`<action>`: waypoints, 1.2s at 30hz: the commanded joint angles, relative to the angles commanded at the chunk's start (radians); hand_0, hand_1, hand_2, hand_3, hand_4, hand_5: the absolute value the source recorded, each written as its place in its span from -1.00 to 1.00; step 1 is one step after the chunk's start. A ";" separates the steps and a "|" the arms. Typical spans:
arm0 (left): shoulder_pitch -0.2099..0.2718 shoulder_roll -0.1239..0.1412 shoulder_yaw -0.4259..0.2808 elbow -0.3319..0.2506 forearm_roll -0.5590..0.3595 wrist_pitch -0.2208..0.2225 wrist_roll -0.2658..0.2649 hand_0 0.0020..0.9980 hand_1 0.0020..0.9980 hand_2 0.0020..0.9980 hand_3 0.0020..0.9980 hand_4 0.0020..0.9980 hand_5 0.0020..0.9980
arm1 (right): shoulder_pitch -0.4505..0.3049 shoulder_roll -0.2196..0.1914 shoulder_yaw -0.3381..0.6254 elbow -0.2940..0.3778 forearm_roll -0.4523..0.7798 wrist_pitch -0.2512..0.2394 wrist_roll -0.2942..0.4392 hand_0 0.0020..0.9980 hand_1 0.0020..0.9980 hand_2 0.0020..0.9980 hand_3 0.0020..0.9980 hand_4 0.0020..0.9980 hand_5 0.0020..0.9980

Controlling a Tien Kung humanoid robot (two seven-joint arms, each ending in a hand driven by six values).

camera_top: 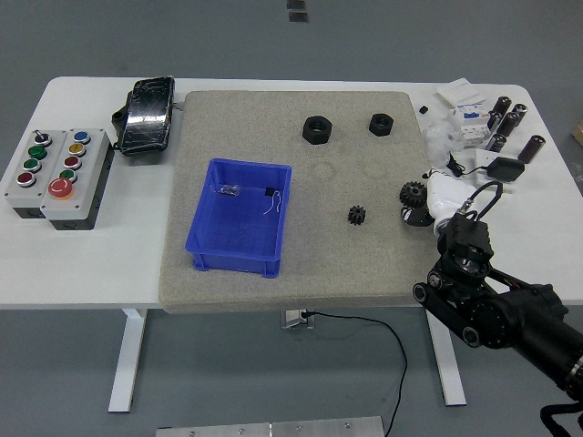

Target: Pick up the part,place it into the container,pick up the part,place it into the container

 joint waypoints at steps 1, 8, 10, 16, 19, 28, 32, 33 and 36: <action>0.000 0.000 0.000 0.000 0.000 0.000 0.000 0.26 0.10 0.06 0.22 0.35 -0.26 | 0.000 0.000 0.000 0.000 0.000 -0.001 0.000 -0.26 0.20 0.25 0.36 0.09 -0.53; -0.001 -0.001 0.001 0.000 0.000 0.000 -0.001 0.26 0.10 0.06 0.22 0.35 -0.26 | 0.002 0.007 -0.021 -0.018 0.019 -0.042 0.000 -0.29 0.13 0.14 0.33 -0.02 -0.59; -0.001 -0.001 0.002 0.000 -0.001 0.000 -0.001 0.26 0.10 0.06 0.22 0.35 -0.26 | 0.002 0.009 -0.029 -0.023 0.028 -0.050 0.000 -0.29 0.13 0.14 0.33 -0.02 -0.59; -0.001 -0.001 0.004 0.000 -0.002 0.000 -0.002 0.26 0.10 0.06 0.21 0.35 -0.27 | -0.001 0.014 -0.050 -0.030 0.044 -0.074 0.000 -0.31 0.13 0.10 0.30 -0.06 -0.59; -0.001 -0.001 0.005 0.000 -0.002 -0.001 -0.002 0.26 0.10 0.06 0.22 0.35 -0.27 | -0.003 0.014 -0.055 -0.025 0.044 -0.091 0.000 -0.32 0.11 0.08 0.27 -0.05 -0.55; -0.001 -0.002 0.007 0.000 -0.005 -0.001 -0.003 0.26 0.10 0.06 0.22 0.35 -0.27 | -0.012 0.003 -0.050 0.041 0.006 -0.138 0.000 -0.32 0.10 0.06 0.25 -0.04 -0.54; 0.000 -0.003 0.006 0.000 -0.004 -0.001 -0.003 0.26 0.10 0.06 0.22 0.34 -0.28 | -0.015 0.001 -0.054 0.085 -0.016 -0.152 0.000 -0.33 0.10 0.06 0.24 -0.03 -0.50; 0.000 -0.003 0.006 0.000 -0.005 0.000 -0.003 0.26 0.10 0.06 0.22 0.34 -0.28 | -0.016 0.000 -0.056 0.099 -0.022 -0.154 0.000 -0.33 0.10 0.06 0.24 -0.03 -0.50; -0.001 -0.003 0.007 0.000 -0.005 0.000 -0.004 0.26 0.10 0.06 0.22 0.34 -0.28 | -0.019 -0.002 -0.068 0.151 -0.037 -0.164 0.000 -0.33 0.09 0.05 0.24 -0.02 -0.49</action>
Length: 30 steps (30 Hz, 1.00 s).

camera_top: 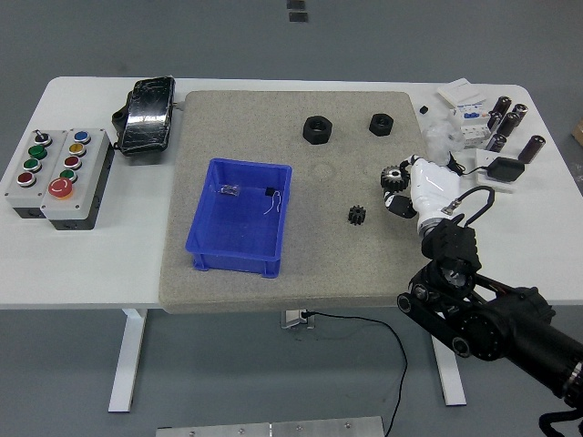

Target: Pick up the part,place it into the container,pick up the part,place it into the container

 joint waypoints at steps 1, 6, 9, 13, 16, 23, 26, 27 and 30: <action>0.000 0.000 0.000 0.000 0.000 0.000 0.000 0.26 0.10 0.06 0.22 0.34 -0.28 | 0.000 -0.001 -0.007 0.021 -0.001 -0.006 0.000 -0.33 0.09 0.05 0.24 -0.02 -0.49; 0.001 0.000 -0.003 0.000 0.003 0.000 0.002 0.26 0.10 0.06 0.22 0.34 -0.28 | 0.006 0.005 -0.063 0.127 0.045 -0.056 0.000 -0.33 0.09 0.06 0.24 0.00 -0.48; 0.000 0.001 -0.005 0.000 0.006 0.000 0.002 0.26 0.10 0.06 0.22 0.34 -0.28 | 0.016 0.021 -0.104 0.189 0.045 -0.076 0.000 -0.33 0.09 0.06 0.24 0.00 -0.48; 0.000 0.001 -0.003 0.000 0.004 -0.001 0.001 0.26 0.10 0.06 0.21 0.34 -0.28 | 0.021 0.043 -0.111 0.206 -0.001 -0.069 0.000 -0.32 0.12 0.16 0.30 0.09 -0.47; 0.000 0.000 -0.002 0.000 0.003 -0.001 0.001 0.26 0.10 0.06 0.21 0.34 -0.28 | 0.023 0.043 -0.093 0.191 -0.023 -0.038 0.000 -0.32 0.12 0.16 0.30 0.09 -0.47; 0.002 0.002 -0.004 0.000 0.005 -0.001 0.004 0.26 0.10 0.06 0.21 0.34 -0.28 | 0.037 0.032 -0.061 0.119 -0.031 0.089 0.000 -0.15 0.43 0.67 0.68 0.60 -0.30; 0.000 0.001 -0.003 0.000 0.004 -0.001 0.002 0.26 0.11 0.06 0.21 0.34 -0.28 | 0.042 0.036 -0.063 0.086 -0.025 0.116 0.000 -0.12 0.52 0.83 0.86 0.67 -0.29; -0.001 0.001 -0.003 0.000 0.004 -0.001 0.002 0.26 0.11 0.06 0.21 0.34 -0.28 | 0.044 0.039 -0.064 0.074 -0.021 0.124 0.000 -0.12 0.52 0.83 0.86 0.67 -0.29; -0.002 0.000 -0.002 0.000 0.004 -0.001 0.002 0.26 0.11 0.06 0.21 0.34 -0.28 | 0.048 0.045 -0.064 0.044 -0.012 0.138 0.000 -0.10 0.55 0.84 0.88 0.80 -0.10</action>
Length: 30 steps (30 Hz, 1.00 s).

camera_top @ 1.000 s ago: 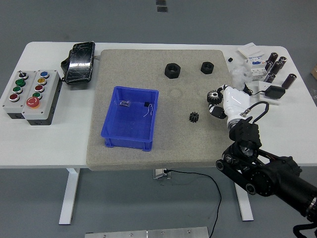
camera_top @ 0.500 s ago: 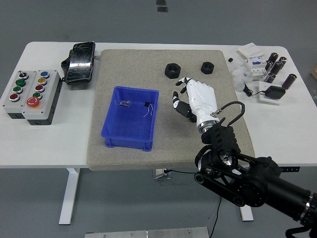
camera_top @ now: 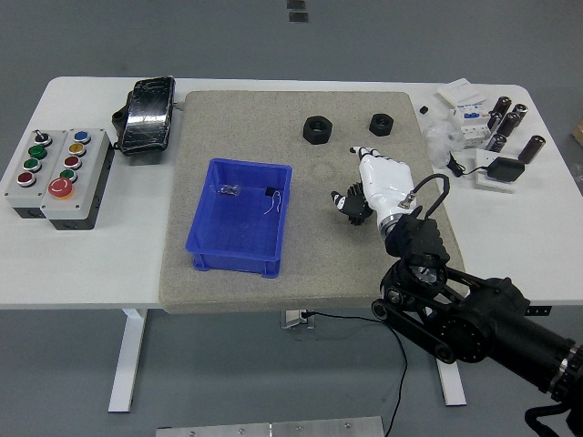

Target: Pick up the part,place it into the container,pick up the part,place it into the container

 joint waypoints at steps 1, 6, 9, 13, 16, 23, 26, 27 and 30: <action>0.000 0.000 0.000 0.000 0.001 0.000 0.000 0.26 0.11 0.06 0.21 0.34 -0.28 | 0.002 0.002 0.000 -0.011 0.005 0.004 0.000 -0.10 0.55 0.84 0.88 0.80 -0.10; 0.001 0.001 -0.001 0.000 0.003 0.000 0.001 0.26 0.11 0.06 0.21 0.34 -0.28 | 0.013 0.007 -0.008 -0.052 0.024 0.009 0.000 -0.11 0.54 0.79 0.81 0.80 -0.08; -0.001 0.001 0.000 0.000 0.002 0.000 0.001 0.26 0.11 0.06 0.21 0.34 -0.28 | 0.022 0.017 -0.018 -0.100 0.049 0.003 0.000 -0.11 0.54 0.79 0.81 0.80 -0.08; -0.002 0.000 0.002 0.000 0.002 -0.001 0.000 0.26 0.11 0.06 0.21 0.34 -0.28 | 0.028 0.026 -0.029 -0.145 0.081 -0.017 0.000 -0.14 0.40 0.53 0.56 0.78 -0.04; -0.002 0.000 0.002 0.000 0.002 -0.001 0.000 0.26 0.11 0.06 0.21 0.34 -0.28 | 0.031 0.032 -0.037 -0.167 0.103 -0.036 0.000 -0.14 0.40 0.53 0.56 0.78 -0.04; -0.002 -0.001 0.005 0.000 0.001 -0.001 -0.001 0.26 0.11 0.06 0.21 0.34 -0.28 | 0.034 0.040 -0.055 -0.192 0.136 -0.090 0.000 -0.24 0.23 0.28 0.31 0.52 -0.26; -0.003 -0.001 0.009 0.000 -0.002 -0.001 -0.003 0.26 0.11 0.06 0.21 0.33 -0.28 | 0.035 0.042 -0.061 -0.195 0.144 -0.108 0.000 -0.29 0.13 0.12 0.26 0.47 -0.26; -0.003 -0.002 0.010 0.000 -0.003 -0.002 -0.003 0.26 0.11 0.06 0.21 0.33 -0.28 | 0.035 0.043 -0.063 -0.196 0.146 -0.113 0.000 -0.29 0.13 0.12 0.26 0.47 -0.26; -0.003 -0.002 0.015 0.000 -0.006 -0.002 -0.005 0.26 0.11 0.06 0.21 0.32 -0.29 | 0.035 0.047 -0.070 -0.198 0.152 -0.123 0.000 -0.30 0.12 0.07 0.22 0.49 -0.24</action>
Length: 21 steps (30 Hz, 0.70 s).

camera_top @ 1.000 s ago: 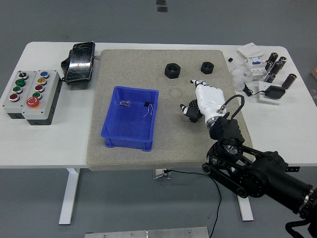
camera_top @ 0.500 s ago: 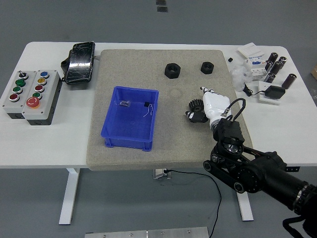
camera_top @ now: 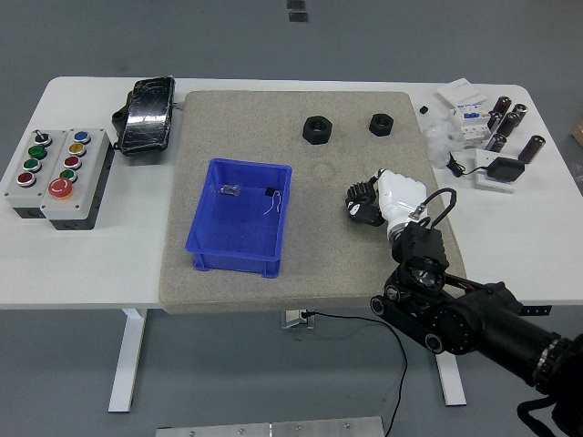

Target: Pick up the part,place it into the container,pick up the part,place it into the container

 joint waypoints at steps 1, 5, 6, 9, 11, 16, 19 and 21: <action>0.000 0.000 0.001 0.000 -0.001 0.000 0.000 0.26 0.11 0.06 0.21 0.32 -0.29 | 0.000 0.001 -0.002 0.000 0.002 -0.002 0.000 -0.30 0.12 0.07 0.22 0.49 -0.24; 0.000 0.001 0.005 0.000 -0.004 0.000 -0.002 0.26 0.11 0.06 0.21 0.32 -0.29 | 0.000 0.004 -0.012 -0.001 0.006 -0.012 0.000 -0.30 0.12 0.07 0.22 0.49 -0.24; 0.000 0.001 0.006 0.000 -0.005 0.000 -0.003 0.26 0.11 0.06 0.21 0.31 -0.29 | 0.000 0.004 -0.014 -0.001 0.006 -0.014 0.000 -0.32 0.10 -0.02 0.16 0.48 -0.24; 0.001 0.001 0.008 0.000 -0.006 0.000 -0.003 0.26 0.11 0.06 0.21 0.31 -0.29 | -0.001 0.005 -0.020 -0.001 0.005 -0.020 0.000 -0.32 0.10 -0.02 0.16 0.48 -0.24; 0.000 0.000 0.009 0.000 -0.007 0.000 -0.004 0.26 0.11 0.06 0.21 0.31 -0.29 | -0.001 0.005 -0.023 -0.001 0.006 -0.025 0.000 -0.32 0.10 -0.02 0.16 0.48 -0.24; 0.000 0.000 0.011 0.000 -0.009 0.000 -0.006 0.26 0.10 0.06 0.21 0.31 -0.29 | -0.001 0.004 -0.027 -0.002 0.003 -0.041 0.000 -0.33 0.07 -0.10 0.14 0.37 -0.33; 0.000 0.001 0.011 0.000 -0.009 0.000 -0.006 0.26 0.11 0.06 0.21 0.30 -0.29 | -0.001 0.004 -0.028 -0.002 0.001 -0.050 0.000 -0.35 0.04 -0.10 0.15 0.11 -0.53; 0.001 0.001 0.012 0.000 -0.009 0.000 -0.006 0.26 0.11 0.06 0.21 0.30 -0.29 | -0.001 0.004 -0.029 -0.003 -0.002 -0.056 0.000 -0.35 0.04 -0.10 0.15 0.11 -0.53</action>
